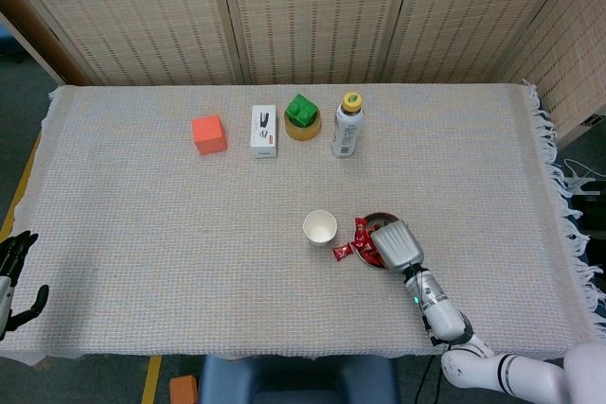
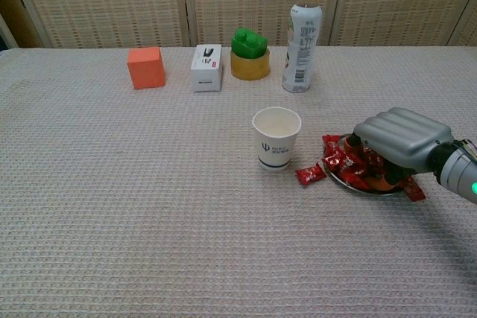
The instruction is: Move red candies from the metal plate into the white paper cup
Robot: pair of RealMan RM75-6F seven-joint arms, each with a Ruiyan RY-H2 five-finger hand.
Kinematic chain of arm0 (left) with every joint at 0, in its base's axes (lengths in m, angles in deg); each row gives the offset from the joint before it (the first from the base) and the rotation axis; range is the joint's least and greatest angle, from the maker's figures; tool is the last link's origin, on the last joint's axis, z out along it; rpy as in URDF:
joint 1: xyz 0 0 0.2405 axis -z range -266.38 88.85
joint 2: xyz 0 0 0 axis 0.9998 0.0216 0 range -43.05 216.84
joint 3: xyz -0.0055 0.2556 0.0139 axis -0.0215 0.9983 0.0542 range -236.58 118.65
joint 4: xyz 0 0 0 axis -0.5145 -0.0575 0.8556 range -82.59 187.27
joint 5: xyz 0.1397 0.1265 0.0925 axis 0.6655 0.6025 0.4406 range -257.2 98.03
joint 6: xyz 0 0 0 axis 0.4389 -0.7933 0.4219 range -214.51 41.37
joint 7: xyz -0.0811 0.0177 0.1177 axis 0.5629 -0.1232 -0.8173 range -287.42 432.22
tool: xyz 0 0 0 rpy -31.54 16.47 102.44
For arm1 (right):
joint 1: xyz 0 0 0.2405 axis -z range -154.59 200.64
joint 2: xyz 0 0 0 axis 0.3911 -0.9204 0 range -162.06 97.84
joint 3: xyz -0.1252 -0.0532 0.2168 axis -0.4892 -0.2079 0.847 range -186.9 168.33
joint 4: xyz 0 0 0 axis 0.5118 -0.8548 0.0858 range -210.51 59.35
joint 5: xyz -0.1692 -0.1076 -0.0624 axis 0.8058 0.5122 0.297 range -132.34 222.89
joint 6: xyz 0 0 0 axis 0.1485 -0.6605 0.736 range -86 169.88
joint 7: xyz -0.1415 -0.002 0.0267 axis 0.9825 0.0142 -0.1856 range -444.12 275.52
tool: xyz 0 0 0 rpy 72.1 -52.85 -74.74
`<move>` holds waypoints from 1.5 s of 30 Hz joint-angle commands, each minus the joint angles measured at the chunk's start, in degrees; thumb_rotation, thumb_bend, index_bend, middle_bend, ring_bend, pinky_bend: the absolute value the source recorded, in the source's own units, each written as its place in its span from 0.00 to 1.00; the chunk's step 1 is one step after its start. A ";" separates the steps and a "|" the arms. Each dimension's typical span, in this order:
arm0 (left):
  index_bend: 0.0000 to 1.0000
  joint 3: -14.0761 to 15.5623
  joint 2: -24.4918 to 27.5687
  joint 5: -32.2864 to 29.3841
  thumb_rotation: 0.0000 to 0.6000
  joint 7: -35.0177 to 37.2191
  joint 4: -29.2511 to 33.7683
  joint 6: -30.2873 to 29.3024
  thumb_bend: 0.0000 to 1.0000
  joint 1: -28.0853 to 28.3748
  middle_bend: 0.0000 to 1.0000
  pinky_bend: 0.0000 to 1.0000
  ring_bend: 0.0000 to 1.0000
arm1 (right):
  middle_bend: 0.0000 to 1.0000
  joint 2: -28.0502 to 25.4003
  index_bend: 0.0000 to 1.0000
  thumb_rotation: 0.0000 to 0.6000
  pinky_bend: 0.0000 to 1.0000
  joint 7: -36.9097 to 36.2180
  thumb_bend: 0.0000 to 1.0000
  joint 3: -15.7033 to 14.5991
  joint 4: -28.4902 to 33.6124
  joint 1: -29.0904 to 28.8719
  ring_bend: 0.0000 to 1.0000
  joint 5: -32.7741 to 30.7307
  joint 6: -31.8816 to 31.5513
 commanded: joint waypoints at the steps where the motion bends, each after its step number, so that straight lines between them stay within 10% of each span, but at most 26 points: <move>1: 0.00 0.00 0.06 0.00 1.00 0.14 0.00 0.02 0.45 0.01 0.00 0.17 0.00 | 0.52 0.49 0.61 1.00 0.77 0.57 0.32 0.17 -0.52 -0.48 0.53 -0.42 0.07; 29: 0.00 -0.02 0.19 0.13 1.00 0.67 -0.09 -0.31 0.46 -0.17 0.00 0.18 0.00 | 0.62 -2.99 0.74 1.00 0.82 1.17 0.36 1.05 6.28 -1.22 0.61 -0.44 -4.72; 45: 0.00 -0.14 0.31 0.06 1.00 1.02 -0.05 -0.15 0.46 -0.04 0.00 0.18 0.00 | 0.62 -5.75 0.74 1.00 0.82 4.66 0.36 6.53 18.67 -4.70 0.61 -1.94 -7.88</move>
